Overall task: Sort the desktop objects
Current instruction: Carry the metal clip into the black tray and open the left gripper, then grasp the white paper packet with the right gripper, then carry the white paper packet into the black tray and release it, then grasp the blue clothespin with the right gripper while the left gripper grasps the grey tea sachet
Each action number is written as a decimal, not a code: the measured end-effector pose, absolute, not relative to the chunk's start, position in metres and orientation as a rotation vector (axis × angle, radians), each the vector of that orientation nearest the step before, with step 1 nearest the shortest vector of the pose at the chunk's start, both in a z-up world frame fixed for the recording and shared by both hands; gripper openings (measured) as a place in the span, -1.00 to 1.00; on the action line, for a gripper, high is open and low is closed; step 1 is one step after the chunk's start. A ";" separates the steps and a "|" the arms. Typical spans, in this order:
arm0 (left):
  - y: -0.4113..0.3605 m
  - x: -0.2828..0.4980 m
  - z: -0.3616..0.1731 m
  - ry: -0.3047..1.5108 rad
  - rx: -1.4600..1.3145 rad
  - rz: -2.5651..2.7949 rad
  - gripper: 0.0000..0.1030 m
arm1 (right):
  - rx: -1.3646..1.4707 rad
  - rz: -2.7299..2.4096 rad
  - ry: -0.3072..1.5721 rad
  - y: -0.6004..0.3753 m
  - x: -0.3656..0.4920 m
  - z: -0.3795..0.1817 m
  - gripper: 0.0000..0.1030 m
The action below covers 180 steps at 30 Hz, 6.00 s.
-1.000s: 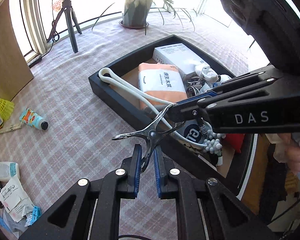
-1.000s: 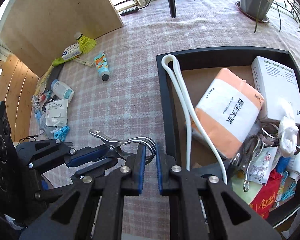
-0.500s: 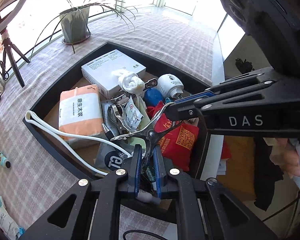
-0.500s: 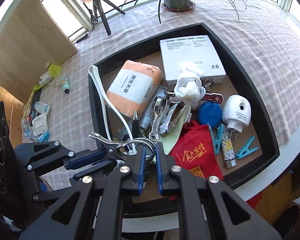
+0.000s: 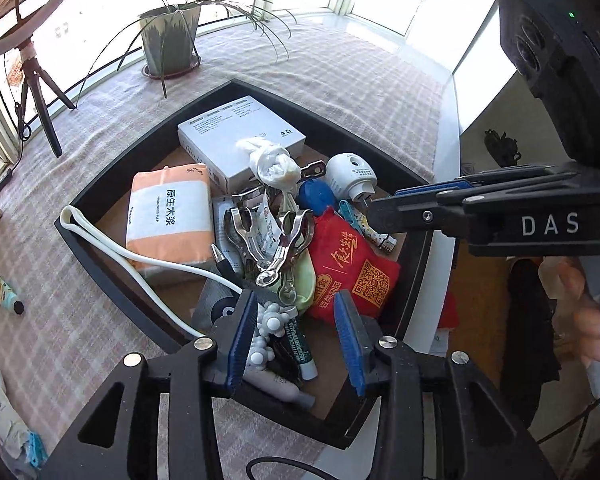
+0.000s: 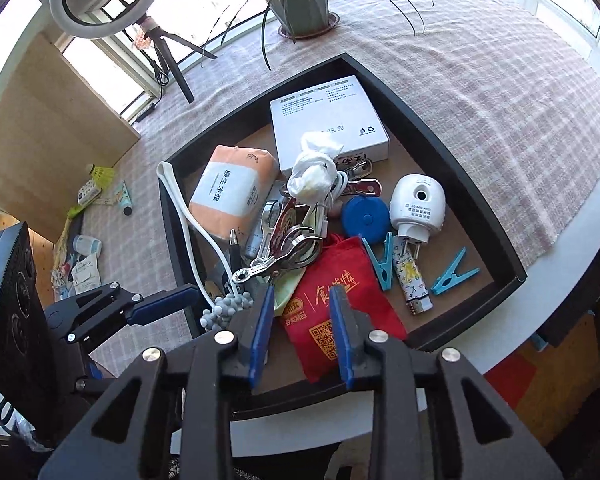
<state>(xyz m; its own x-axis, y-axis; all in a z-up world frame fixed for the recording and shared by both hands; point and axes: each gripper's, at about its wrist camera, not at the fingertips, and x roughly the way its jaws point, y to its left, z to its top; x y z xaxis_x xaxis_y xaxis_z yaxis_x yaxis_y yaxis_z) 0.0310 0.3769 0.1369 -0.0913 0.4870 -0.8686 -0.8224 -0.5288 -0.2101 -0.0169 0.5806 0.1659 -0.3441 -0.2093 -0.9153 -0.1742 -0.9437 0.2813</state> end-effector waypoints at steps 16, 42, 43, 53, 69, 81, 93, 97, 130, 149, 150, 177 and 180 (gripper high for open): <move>0.249 -0.047 0.137 0.225 -1.408 2.078 -0.26 | 1.684 -2.356 -0.292 0.473 -0.074 0.166 -0.45; -0.003 -0.139 0.081 -0.195 -1.737 2.459 -0.26 | 1.597 -1.964 -0.107 0.217 -0.165 0.104 -0.45; -0.006 -0.141 0.079 -0.200 -1.742 2.458 -0.26 | 1.605 -1.951 -0.107 0.211 -0.167 0.098 -0.45; -0.009 -0.146 0.060 -0.148 -1.753 2.419 -0.26 | 1.672 -1.890 -0.099 0.171 -0.183 0.053 -0.43; -0.006 -0.147 0.046 -0.201 -1.744 2.353 -0.26 | 1.715 -1.766 -0.211 0.143 -0.189 0.035 -0.36; 0.001 -0.141 0.055 -0.249 -1.696 2.333 -0.59 | 1.752 -1.719 -0.344 0.151 -0.191 0.029 -0.37; 0.024 -0.140 0.093 -0.247 -1.598 2.347 -0.62 | 1.671 -1.772 -0.378 0.173 -0.191 0.068 -0.39; 0.041 -0.137 0.105 -0.222 -1.563 2.337 -0.62 | 1.645 -1.802 -0.392 0.190 -0.188 0.079 -0.43; 0.410 -0.008 0.164 0.109 -1.224 1.825 -0.62 | 1.573 -2.435 -0.760 0.577 -0.063 0.166 -0.68; 0.368 -0.025 0.139 0.057 -1.368 1.981 -0.26 | 1.589 -2.486 -0.718 0.614 -0.045 0.158 -0.25; 0.356 -0.028 0.137 0.049 -1.381 2.003 -0.26 | 1.590 -2.471 -0.688 0.605 -0.047 0.157 -0.25; 0.008 -0.060 0.091 -0.402 -1.742 2.504 -0.25 | 1.583 -1.970 -0.146 0.270 -0.089 0.124 0.01; -0.016 -0.064 0.085 -0.445 -1.762 2.517 -0.14 | 1.633 -1.918 -0.160 0.235 -0.093 0.114 0.05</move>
<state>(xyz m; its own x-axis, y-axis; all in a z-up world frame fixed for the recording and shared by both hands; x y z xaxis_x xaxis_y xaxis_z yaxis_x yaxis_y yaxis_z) -0.0638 -0.0162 0.0852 -0.3556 0.1925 -0.9146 0.1326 -0.9583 -0.2533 -0.0930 0.2354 0.1142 -0.0556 -0.5146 -0.8556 0.3655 -0.8080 0.4622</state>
